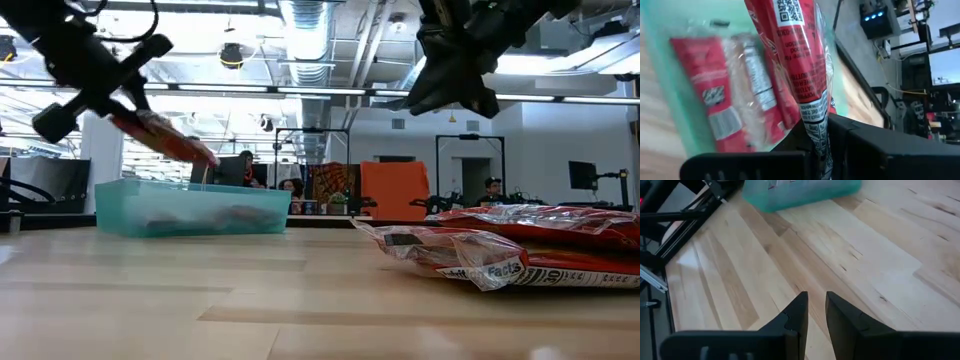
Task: Sort popcorn bags into baskets
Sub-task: Put the red popcorn bag into the blue bin
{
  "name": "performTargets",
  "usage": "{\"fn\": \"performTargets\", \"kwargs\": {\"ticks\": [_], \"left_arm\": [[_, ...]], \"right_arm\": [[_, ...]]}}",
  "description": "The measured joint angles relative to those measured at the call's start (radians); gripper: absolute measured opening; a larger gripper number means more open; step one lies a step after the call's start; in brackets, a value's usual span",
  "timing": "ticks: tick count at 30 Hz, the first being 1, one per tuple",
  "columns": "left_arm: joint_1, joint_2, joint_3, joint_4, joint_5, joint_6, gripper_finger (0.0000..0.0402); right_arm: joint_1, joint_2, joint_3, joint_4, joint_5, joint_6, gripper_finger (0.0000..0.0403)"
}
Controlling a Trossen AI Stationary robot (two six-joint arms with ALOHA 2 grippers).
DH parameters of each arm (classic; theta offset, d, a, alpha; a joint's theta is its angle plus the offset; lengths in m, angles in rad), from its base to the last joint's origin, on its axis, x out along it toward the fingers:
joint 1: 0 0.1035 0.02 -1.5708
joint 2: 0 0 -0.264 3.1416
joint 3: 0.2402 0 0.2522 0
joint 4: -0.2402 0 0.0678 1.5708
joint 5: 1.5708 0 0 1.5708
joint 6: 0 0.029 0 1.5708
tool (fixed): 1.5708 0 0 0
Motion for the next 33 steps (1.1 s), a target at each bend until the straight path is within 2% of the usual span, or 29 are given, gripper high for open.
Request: {"fn": "performTargets", "kwargs": {"ticks": [4,6,13,16,26,33], "left_arm": [[-0.004,0.021,-0.049,0.025,0.039,-0.033,0.0004],[-0.004,0.029,-0.057,0.026,0.024,-0.029,0.0004],[0.011,0.028,-0.059,0.021,0.046,-0.013,0.0005],[0.014,0.042,-0.059,0.031,0.049,-0.008,0.0017],[0.092,0.092,-0.059,0.067,0.077,0.048,0.0143],[0.112,0.075,-0.059,-0.073,0.213,0.051,0.0216]], "right_arm": [[-0.001,0.0,0.0,0.002,0.0,0.0,0.0092],[-0.001,0.0,0.0,0.003,0.0,0.0,0.0092],[-0.004,0.0,0.0,0.003,0.0,0.0,0.0092],[-0.007,0.0,0.0,0.004,0.001,0.0,0.0092],[-0.007,0.0,0.0,0.003,0.004,-0.001,0.0092],[-0.007,0.0,0.0,0.002,-0.001,-0.001,0.0092]]}}
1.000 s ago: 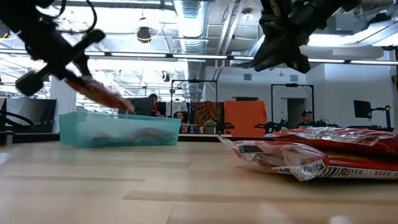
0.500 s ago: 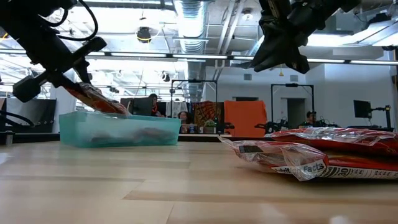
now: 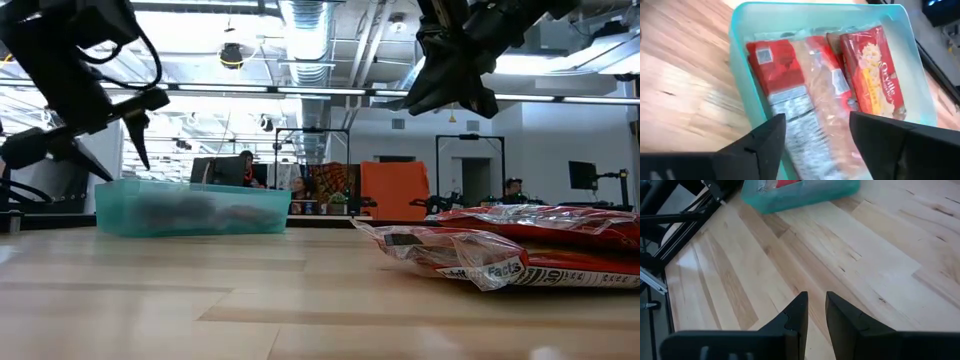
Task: Sort popcorn bags into baskets
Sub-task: Put the red popcorn bag into the blue bin
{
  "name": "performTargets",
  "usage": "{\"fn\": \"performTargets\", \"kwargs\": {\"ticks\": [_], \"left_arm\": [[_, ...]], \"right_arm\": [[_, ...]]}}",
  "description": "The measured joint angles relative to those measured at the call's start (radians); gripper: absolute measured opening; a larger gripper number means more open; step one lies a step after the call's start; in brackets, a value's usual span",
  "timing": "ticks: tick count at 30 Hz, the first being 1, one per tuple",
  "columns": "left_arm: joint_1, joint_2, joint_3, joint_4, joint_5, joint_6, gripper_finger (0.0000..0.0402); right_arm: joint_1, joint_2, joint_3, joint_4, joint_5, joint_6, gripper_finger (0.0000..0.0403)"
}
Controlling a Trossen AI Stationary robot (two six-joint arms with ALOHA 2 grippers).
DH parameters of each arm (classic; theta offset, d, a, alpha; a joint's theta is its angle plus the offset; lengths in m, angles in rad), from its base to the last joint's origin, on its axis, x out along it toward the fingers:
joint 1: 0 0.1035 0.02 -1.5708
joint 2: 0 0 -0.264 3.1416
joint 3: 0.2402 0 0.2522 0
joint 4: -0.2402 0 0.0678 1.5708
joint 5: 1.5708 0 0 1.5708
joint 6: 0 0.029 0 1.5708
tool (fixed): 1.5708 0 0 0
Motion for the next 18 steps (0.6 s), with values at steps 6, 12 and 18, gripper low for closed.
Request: {"fn": "performTargets", "kwargs": {"ticks": [6,12,18], "left_arm": [[-0.017,-0.062,0.0,-0.007,-0.037,0.013,0.0235],[-0.021,-0.086,0.0,0.373,0.066,0.444,0.0235],[-0.046,-0.034,0.0,0.8,0.197,0.772,0.0236]], "right_arm": [[0.002,0.0,0.0,-0.001,-0.003,-0.013,0.0092],[0.01,0.0,0.002,-0.101,-0.012,-0.009,0.0092],[0.076,0.0,0.002,-0.498,0.019,0.213,0.0089]]}}
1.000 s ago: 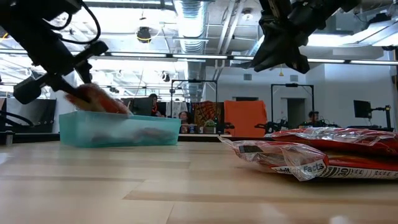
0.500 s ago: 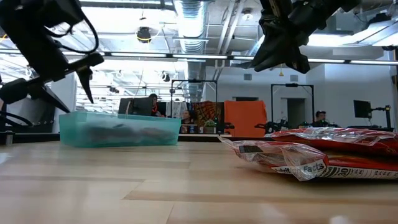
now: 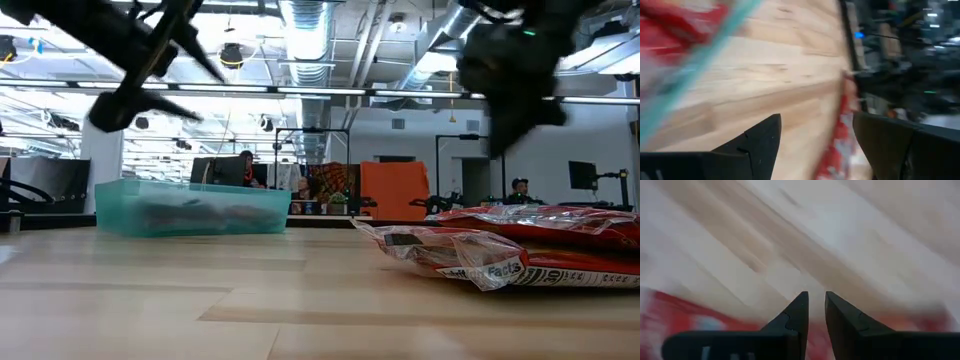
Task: Sort popcorn bags into baskets
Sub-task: Put the red popcorn bag into the blue bin
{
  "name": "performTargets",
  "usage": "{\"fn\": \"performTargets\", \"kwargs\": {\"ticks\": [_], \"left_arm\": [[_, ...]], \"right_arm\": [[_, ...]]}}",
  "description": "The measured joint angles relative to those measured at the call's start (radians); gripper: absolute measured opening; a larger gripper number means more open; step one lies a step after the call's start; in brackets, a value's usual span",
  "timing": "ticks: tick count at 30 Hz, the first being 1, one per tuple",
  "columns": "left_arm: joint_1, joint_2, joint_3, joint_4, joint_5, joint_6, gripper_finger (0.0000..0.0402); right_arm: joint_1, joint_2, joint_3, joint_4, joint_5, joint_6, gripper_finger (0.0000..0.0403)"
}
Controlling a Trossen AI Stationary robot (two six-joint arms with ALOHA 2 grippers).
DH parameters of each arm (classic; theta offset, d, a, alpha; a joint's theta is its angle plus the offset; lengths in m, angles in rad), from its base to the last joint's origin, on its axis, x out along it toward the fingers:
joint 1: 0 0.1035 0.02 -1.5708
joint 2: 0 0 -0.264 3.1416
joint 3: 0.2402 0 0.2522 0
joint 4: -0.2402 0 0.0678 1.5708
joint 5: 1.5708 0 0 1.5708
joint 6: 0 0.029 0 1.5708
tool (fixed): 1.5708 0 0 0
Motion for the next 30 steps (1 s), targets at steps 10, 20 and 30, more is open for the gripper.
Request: {"fn": "performTargets", "kwargs": {"ticks": [10,20,30], "left_arm": [[-0.002,0.112,0.0,0.021,-0.01,-0.033,0.0236],[-0.003,0.232,0.0,0.037,0.091,-0.118,0.0236],[-0.003,0.332,0.0,0.105,0.109,-0.102,0.0236]], "right_arm": [[0.212,0.017,-0.15,-0.236,-0.074,0.459,0.0053],[0.261,0.014,-0.3,0.184,-0.1,0.512,0.0024],[0.116,0.177,-0.314,0.918,-0.194,-0.064,0.0027]]}}
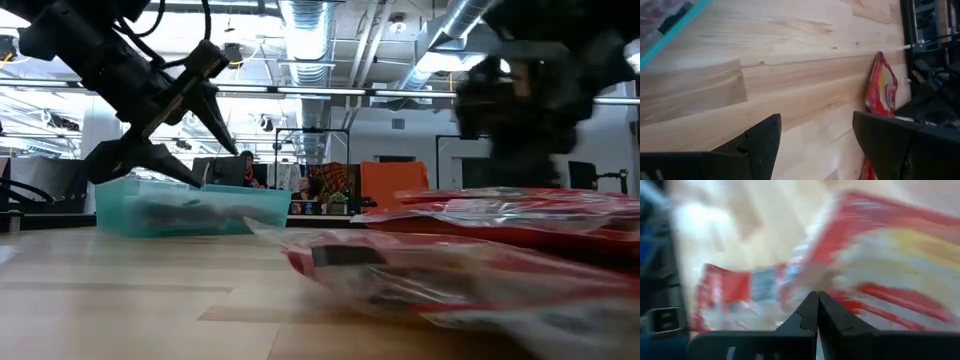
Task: Sort popcorn bags into baskets
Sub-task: Put the red popcorn bag into the blue bin
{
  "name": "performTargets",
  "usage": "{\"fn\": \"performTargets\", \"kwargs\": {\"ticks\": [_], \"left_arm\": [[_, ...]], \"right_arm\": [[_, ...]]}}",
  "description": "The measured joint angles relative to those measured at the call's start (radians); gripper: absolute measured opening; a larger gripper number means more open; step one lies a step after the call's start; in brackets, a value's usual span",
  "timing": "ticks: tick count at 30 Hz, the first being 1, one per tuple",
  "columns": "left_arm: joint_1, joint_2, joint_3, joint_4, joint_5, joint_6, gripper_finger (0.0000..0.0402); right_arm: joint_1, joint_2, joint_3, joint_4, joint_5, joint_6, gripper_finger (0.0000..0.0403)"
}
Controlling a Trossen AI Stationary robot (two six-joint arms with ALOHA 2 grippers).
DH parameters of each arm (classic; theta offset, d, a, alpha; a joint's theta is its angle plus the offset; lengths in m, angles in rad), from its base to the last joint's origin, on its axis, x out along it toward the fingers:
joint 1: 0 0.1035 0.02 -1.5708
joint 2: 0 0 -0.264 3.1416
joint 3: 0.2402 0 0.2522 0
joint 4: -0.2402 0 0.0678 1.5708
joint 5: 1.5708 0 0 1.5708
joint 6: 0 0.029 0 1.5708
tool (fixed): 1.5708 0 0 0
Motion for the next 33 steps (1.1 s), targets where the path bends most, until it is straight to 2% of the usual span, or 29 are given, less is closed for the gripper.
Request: {"fn": "performTargets", "kwargs": {"ticks": [3,6,8,10,14,16,18,21,24,29,33], "left_arm": [[0.0,0.03,0.0,0.049,0.006,0.01,0.0236],[0.0,0.061,0.001,0.102,0.006,0.034,0.0236],[0.008,0.087,0.001,0.154,0.009,0.041,0.0236],[0.013,0.104,-0.001,0.203,0.012,0.057,0.0236],[0.018,0.137,-0.001,0.248,0.017,0.07,0.0236],[0.021,0.152,-0.001,0.259,0.014,0.063,0.0236],[0.021,0.163,-0.001,0.252,0.012,0.057,0.0236],[0.021,0.179,0.001,0.263,0.006,0.053,0.0236],[0.023,0.185,-0.001,0.257,-0.009,0.042,0.0235],[0.032,0.223,0.002,0.275,0.006,0.014,0.0235],[0.034,0.275,0.001,0.304,0.029,-0.02,0.0235]], "right_arm": [[-0.056,0.1,0.056,0.14,-0.072,-0.086,0.0026],[-0.08,0.148,0.151,0.106,-0.085,-0.144,0.0018],[-0.081,0.148,0.221,-0.046,-0.05,-0.143,0.0012],[-0.073,0.133,0.29,-0.274,0.021,-0.115,0.0008],[-0.048,0.106,0.386,-0.787,0.205,0.052,0.0012],[-0.042,0.103,0.394,-0.95,0.263,0.125,0.0021],[-0.045,0.101,0.385,-1.039,0.283,0.182,0.0028],[-0.065,0.12,0.347,-1.071,0.278,0.218,0.0029],[-0.082,0.152,0.306,-1.02,0.27,0.22,0.0021],[-0.109,0.229,0.302,-0.86,0.214,0.111,0.0014],[-0.12,0.294,0.345,-0.853,0.19,0.037,0.0022]]}}
